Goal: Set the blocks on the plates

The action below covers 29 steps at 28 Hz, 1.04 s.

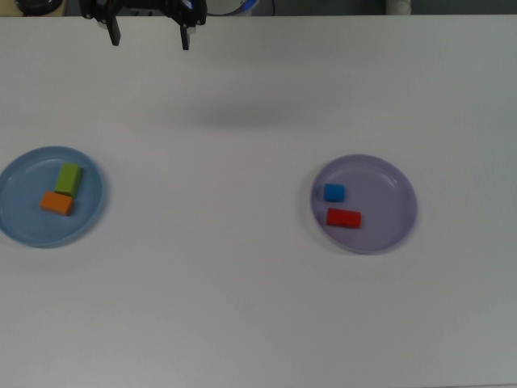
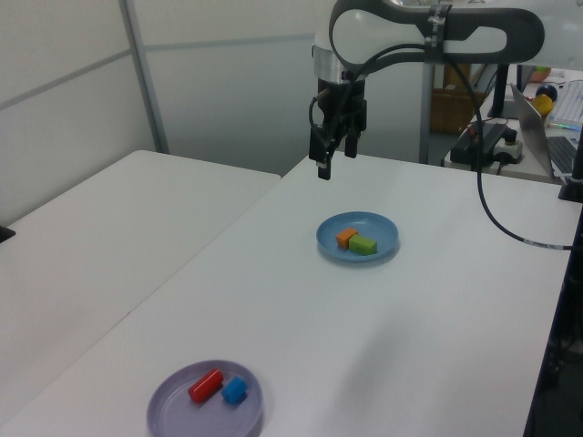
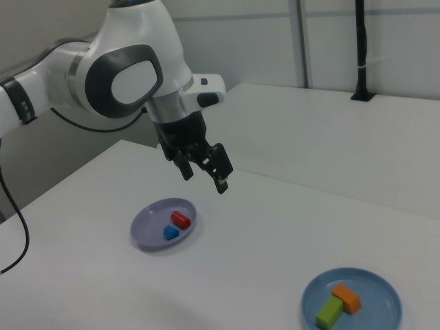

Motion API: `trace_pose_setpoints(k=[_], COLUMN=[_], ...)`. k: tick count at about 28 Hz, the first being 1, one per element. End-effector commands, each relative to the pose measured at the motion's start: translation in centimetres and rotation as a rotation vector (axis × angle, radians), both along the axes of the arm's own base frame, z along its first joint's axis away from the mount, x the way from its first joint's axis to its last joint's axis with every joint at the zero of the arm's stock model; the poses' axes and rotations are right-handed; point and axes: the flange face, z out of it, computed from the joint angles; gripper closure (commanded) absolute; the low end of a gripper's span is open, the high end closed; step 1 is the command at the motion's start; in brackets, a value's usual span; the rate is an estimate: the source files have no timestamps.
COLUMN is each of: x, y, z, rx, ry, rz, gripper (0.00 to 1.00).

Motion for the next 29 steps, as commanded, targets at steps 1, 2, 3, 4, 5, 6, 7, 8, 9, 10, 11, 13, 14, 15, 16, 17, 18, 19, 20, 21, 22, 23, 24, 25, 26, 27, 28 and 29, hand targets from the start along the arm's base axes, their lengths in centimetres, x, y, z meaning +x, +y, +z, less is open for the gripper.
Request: trace_pose_setpoints(k=[1, 2, 3, 4, 5, 6, 7, 8, 9, 10, 11, 13, 14, 15, 16, 17, 18, 19, 20, 21, 22, 23, 24, 25, 26, 27, 28, 29], x=[0.04, 0.04, 0.05, 0.05, 0.05, 0.05, 0.05, 0.05, 0.05, 0.05, 0.05, 0.05, 0.06, 0.05, 0.10, 0.10, 0.10, 0.10, 0.10, 0.11, 0.14, 0.14, 0.15, 0.15, 0.15, 0.15, 0.15, 0.14], y=[0.42, 0.50, 0.59, 0.59, 0.61, 0.61, 0.61, 0.61, 0.61, 0.61, 0.61, 0.62, 0.71, 0.62, 0.62, 0.62, 0.62, 0.62, 0.71, 0.71, 0.62, 0.63, 0.72, 0.72, 0.72, 0.72, 0.72, 0.63], z=[0.08, 0.08, 0.08, 0.08, 0.08, 0.08, 0.08, 0.08, 0.08, 0.08, 0.08, 0.00, 0.00, 0.00, -0.01, -0.01, -0.01, -0.09, -0.09, -0.01, -0.10, -0.10, -0.17, -0.17, -0.10, -0.10, -0.10, -0.17], rx=[0.002, 0.002, 0.002, 0.002, 0.003, 0.003, 0.003, 0.003, 0.004, 0.004, 0.004, 0.006, 0.006, 0.006, 0.006, 0.006, 0.006, 0.006, 0.006, 0.006, 0.006, 0.007, 0.008, 0.008, 0.007, 0.007, 0.007, 0.008], ry=[0.027, 0.027, 0.027, 0.027, 0.026, 0.026, 0.026, 0.026, 0.026, 0.026, 0.026, 0.028, 0.028, 0.028, 0.028, 0.028, 0.028, 0.029, 0.029, 0.028, 0.029, 0.029, 0.031, 0.031, 0.029, 0.029, 0.029, 0.031], rz=[-0.023, -0.022, -0.022, -0.022, -0.022, -0.023, -0.023, -0.023, -0.026, -0.032, -0.034, -0.034, -0.032, -0.035, -0.034, -0.034, -0.034, -0.034, -0.032, -0.032, -0.034, -0.034, -0.032, -0.032, -0.032, -0.032, -0.032, -0.034], gripper=[0.00, 0.00, 0.00, 0.00, 0.00, 0.00, 0.00, 0.00, 0.00, 0.00, 0.00, 0.00, 0.00, 0.00, 0.00, 0.00, 0.00, 0.00, 0.00, 0.00, 0.00, 0.00, 0.00, 0.00, 0.00, 0.00, 0.00, 0.00])
